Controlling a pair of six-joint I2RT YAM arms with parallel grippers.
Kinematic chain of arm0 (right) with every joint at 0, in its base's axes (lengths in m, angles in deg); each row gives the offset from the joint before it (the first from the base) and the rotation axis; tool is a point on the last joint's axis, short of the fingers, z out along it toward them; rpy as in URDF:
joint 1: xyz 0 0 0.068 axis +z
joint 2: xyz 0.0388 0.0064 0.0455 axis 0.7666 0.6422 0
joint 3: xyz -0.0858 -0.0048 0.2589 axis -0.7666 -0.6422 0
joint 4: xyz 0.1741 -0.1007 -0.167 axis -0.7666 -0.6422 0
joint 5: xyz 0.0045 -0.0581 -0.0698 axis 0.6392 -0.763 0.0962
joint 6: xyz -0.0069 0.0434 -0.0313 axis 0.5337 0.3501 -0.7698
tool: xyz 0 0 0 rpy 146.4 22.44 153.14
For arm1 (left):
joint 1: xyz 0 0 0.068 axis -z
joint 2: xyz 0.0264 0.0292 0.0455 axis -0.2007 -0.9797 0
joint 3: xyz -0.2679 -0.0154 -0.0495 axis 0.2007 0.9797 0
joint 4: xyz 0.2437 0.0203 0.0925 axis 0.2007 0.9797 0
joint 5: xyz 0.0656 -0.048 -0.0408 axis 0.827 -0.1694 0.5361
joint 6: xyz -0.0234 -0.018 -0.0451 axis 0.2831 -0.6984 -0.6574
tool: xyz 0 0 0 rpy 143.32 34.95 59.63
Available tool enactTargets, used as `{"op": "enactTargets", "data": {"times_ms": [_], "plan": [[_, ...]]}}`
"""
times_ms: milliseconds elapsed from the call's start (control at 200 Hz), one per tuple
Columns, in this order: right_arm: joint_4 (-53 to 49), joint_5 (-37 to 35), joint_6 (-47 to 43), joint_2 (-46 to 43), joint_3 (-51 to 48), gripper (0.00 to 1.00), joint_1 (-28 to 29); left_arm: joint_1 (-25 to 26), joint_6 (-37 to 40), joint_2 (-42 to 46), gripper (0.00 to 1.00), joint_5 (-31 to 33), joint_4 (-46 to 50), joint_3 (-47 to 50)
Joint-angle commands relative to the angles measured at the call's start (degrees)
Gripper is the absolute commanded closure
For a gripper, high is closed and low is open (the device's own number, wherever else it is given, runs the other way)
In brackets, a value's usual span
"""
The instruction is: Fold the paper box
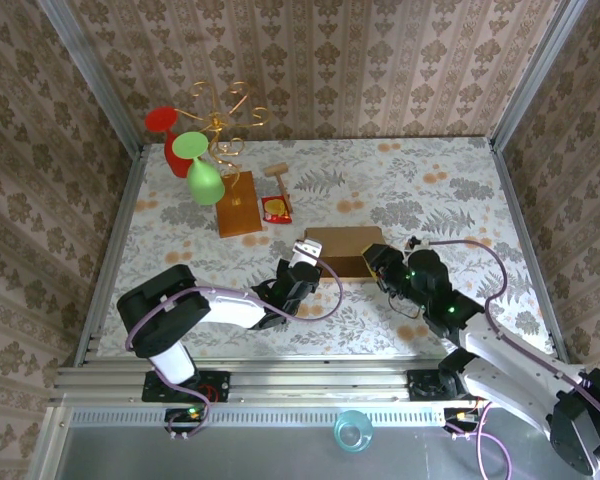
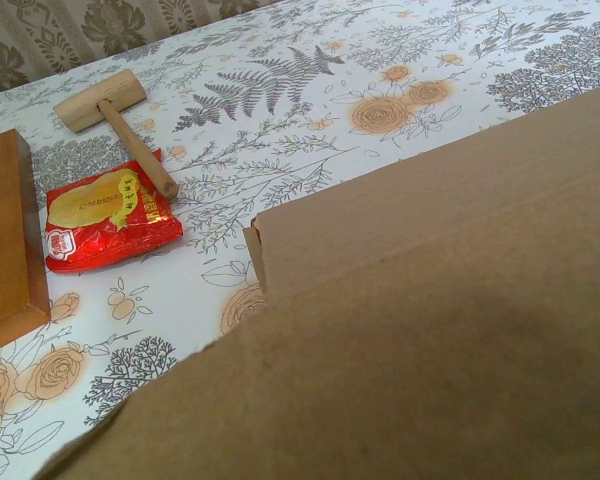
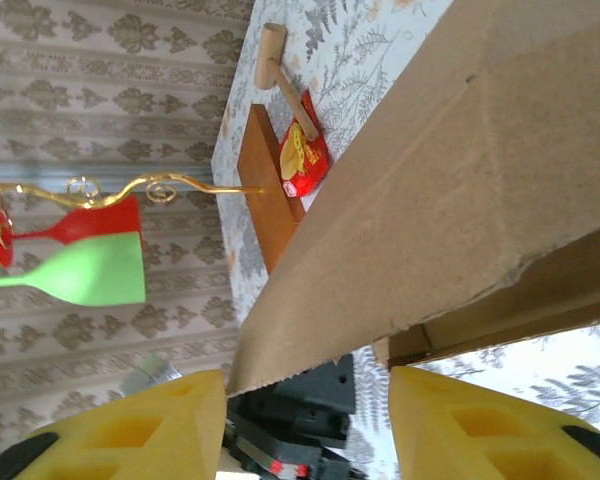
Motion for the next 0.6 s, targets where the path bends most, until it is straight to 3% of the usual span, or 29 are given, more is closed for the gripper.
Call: {"op": "enactTargets", "data": {"times_ms": [0,255,290,370,410,595], "plan": [[3.46,-2.05,5.85,2.21,2.6,0.6,0.7,-0.34,-0.99,-0.69,1.0,-0.18,1.93,-0.36],[3.7,-6.04,8.47,4.27,0.29,0.93,1.08,-0.36,-1.65,0.98,1.0,-2.24,4.13,-0.43],[3.62,-6.57,8.37,4.28,0.07,0.95,0.99,-0.36,-2.15,2.18,0.91,-3.16,5.27,-0.36],[2.91,-7.65,7.68,4.48,0.08,0.99,0.99,-0.36,-4.21,5.37,0.57,-4.93,8.75,-0.37],[2.54,-7.85,7.47,4.74,0.21,1.0,0.94,-0.35,-5.33,7.13,0.46,-5.81,10.69,-0.24],[3.18,-8.51,7.25,6.72,-0.25,1.0,0.81,-0.36,-10.64,17.0,0.35,-11.85,19.34,1.42]]}}
